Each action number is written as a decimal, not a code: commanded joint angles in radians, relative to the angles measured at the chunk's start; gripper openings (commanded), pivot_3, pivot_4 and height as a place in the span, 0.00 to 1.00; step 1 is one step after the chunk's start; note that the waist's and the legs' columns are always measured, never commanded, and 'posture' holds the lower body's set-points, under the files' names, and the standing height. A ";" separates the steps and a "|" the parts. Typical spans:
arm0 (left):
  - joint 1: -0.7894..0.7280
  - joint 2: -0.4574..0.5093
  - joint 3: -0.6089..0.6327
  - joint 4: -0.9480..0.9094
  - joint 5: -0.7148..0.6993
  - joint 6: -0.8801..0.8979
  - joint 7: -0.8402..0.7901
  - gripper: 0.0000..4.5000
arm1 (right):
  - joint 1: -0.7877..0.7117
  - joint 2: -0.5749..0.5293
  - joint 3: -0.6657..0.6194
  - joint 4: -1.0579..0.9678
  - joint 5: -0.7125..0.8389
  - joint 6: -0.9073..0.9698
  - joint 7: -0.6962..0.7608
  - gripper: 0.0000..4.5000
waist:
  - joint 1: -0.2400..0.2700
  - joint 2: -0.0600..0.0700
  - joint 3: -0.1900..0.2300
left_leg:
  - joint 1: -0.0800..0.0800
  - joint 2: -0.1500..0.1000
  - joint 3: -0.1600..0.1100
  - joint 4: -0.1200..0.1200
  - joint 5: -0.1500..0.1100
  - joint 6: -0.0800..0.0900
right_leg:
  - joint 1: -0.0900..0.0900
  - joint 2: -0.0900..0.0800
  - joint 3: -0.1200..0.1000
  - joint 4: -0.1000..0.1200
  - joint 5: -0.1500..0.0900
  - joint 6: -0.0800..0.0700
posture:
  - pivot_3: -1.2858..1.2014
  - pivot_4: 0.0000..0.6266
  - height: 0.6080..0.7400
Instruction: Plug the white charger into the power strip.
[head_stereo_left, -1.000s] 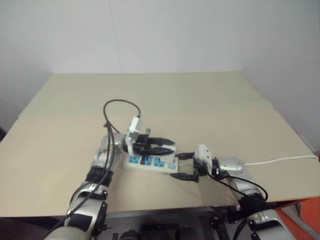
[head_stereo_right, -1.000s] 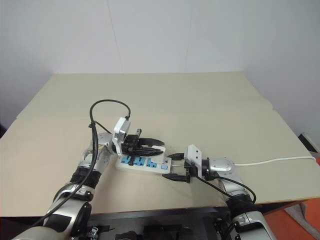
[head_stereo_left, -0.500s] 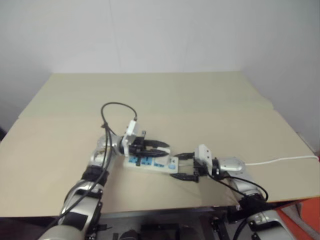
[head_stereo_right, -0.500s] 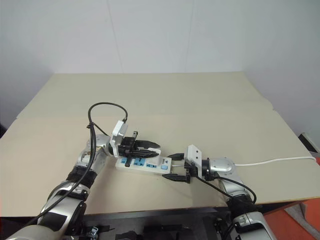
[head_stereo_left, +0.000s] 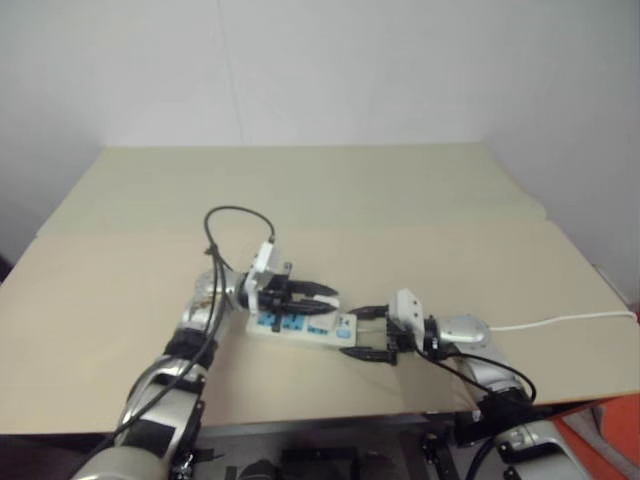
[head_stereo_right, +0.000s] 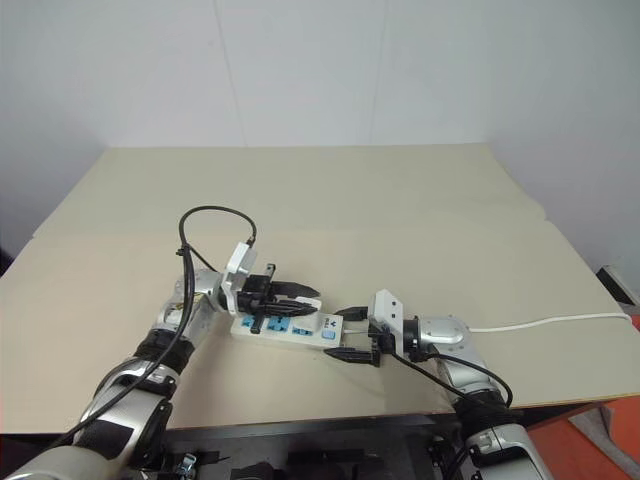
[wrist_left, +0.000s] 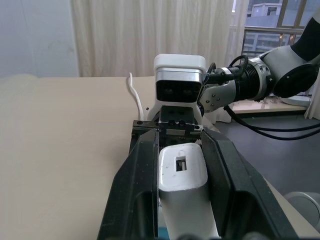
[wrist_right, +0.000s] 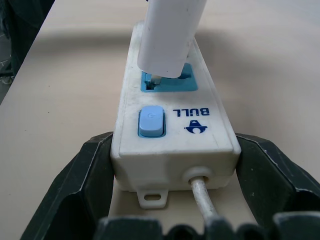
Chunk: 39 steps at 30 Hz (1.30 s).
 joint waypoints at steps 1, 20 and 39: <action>-0.018 0.018 -0.023 0.015 -0.003 -0.019 -0.004 0.22 | 0.025 -0.004 0.038 0.007 -0.029 0.015 0.008 0.76 | 0.000 0.000 0.000 | 0.000 0.000 0.000 0.000 0.000 0.000 | 0.001 0.000 0.000 0.000 0.000 0.000 | 0.52 0.24 1.00; -0.026 0.045 -0.068 0.076 -0.007 -0.109 -0.004 0.22 | 0.033 -0.007 0.041 0.003 -0.028 0.012 0.003 0.76 | 0.000 0.000 0.000 | 0.007 0.000 0.000 -0.001 0.000 0.001 | 0.008 0.001 -0.001 -0.002 0.000 0.000 | 0.52 0.24 1.00; 0.020 0.096 -0.134 0.170 0.027 -0.259 -0.004 0.22 | 0.037 -0.010 0.043 -0.001 -0.027 -0.005 0.010 0.76 | 0.004 0.000 -0.005 | 0.012 0.000 0.001 -0.001 -0.001 0.002 | 0.014 0.000 -0.001 -0.003 0.000 0.000 | 0.52 0.24 1.00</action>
